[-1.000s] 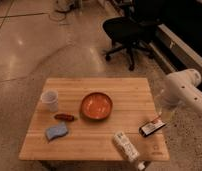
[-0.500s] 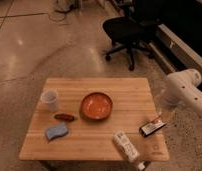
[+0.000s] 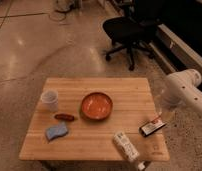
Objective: Place the eraser on the white sponge
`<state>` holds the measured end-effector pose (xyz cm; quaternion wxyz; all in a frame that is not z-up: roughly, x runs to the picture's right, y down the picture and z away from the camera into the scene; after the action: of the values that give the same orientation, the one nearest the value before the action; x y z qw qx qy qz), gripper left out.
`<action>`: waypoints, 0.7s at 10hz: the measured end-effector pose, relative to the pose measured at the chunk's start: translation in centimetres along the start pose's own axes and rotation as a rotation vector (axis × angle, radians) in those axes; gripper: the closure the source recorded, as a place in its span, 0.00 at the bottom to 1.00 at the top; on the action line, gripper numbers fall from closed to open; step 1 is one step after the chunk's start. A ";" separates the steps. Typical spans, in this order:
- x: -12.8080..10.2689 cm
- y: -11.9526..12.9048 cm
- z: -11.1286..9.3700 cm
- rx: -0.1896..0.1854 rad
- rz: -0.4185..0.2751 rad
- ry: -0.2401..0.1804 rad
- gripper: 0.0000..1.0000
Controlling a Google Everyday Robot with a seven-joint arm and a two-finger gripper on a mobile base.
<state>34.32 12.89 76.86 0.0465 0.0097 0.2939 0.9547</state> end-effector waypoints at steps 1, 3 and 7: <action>-0.5 -0.6 0.6 0.010 0.016 -0.014 0.25; -0.3 -1.5 1.8 0.025 0.030 -0.024 0.25; 1.8 -3.9 5.3 0.067 -0.020 0.014 0.25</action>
<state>33.11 19.28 79.02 0.0535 0.0018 0.3262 0.9438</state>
